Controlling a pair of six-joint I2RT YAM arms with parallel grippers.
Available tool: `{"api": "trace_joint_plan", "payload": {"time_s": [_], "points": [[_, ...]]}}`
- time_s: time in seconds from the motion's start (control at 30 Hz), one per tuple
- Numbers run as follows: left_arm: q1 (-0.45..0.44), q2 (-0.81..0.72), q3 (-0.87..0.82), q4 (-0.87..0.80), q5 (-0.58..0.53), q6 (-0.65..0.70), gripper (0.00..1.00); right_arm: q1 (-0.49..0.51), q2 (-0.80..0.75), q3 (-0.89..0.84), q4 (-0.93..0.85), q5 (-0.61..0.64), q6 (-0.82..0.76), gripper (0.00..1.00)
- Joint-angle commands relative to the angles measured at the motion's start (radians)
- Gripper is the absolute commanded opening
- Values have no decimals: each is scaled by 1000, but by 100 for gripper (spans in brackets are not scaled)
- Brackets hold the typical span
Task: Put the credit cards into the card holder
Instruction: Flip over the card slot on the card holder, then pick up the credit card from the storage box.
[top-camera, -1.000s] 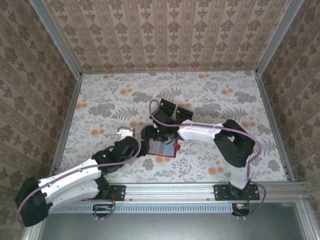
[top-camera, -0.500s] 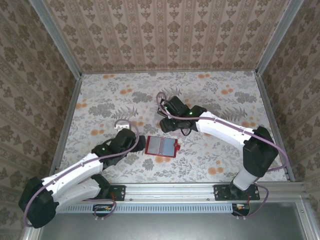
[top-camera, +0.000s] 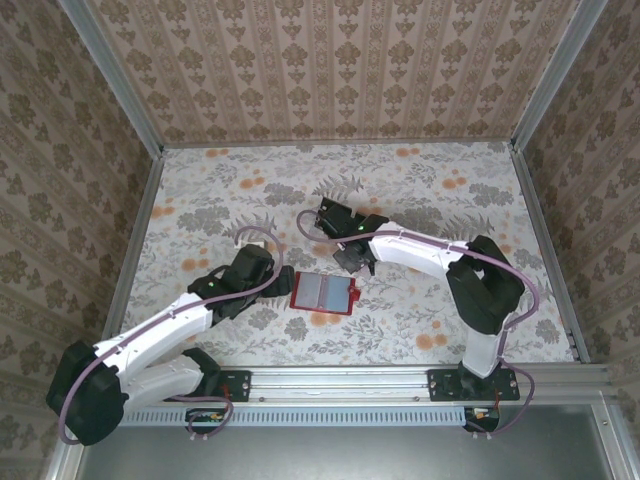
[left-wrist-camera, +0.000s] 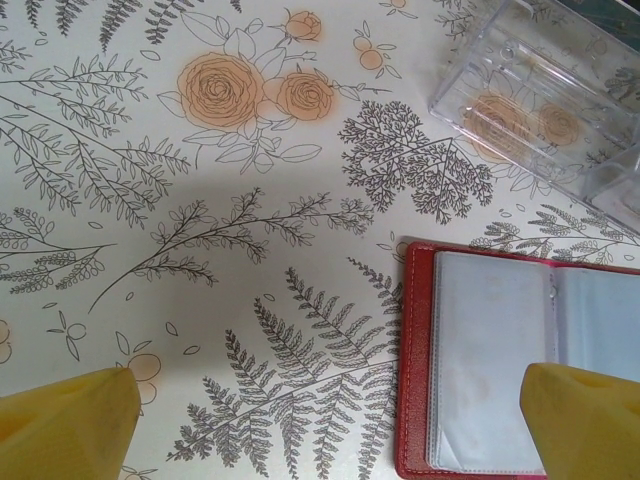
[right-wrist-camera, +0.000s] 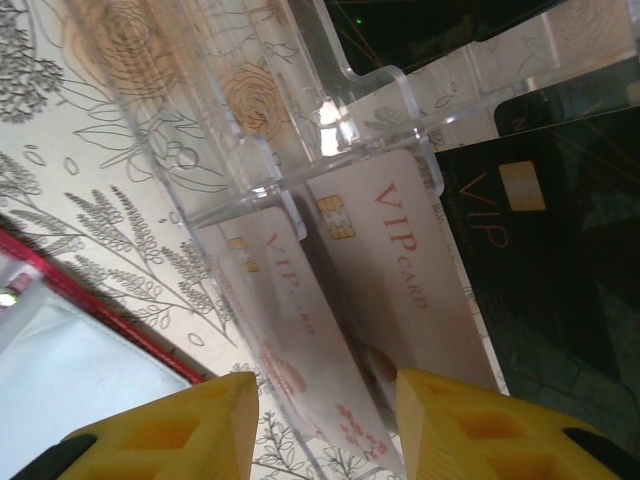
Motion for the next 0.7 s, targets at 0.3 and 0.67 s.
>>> {"api": "trace_joint_plan", "payload": {"time_s": [0.3, 0.67], "points": [[11, 10, 13, 1, 24, 24, 100, 4, 94, 71, -38, 25, -45, 42], [20, 10, 10, 5, 29, 26, 100, 4, 105, 73, -61, -40, -46, 26]]}}
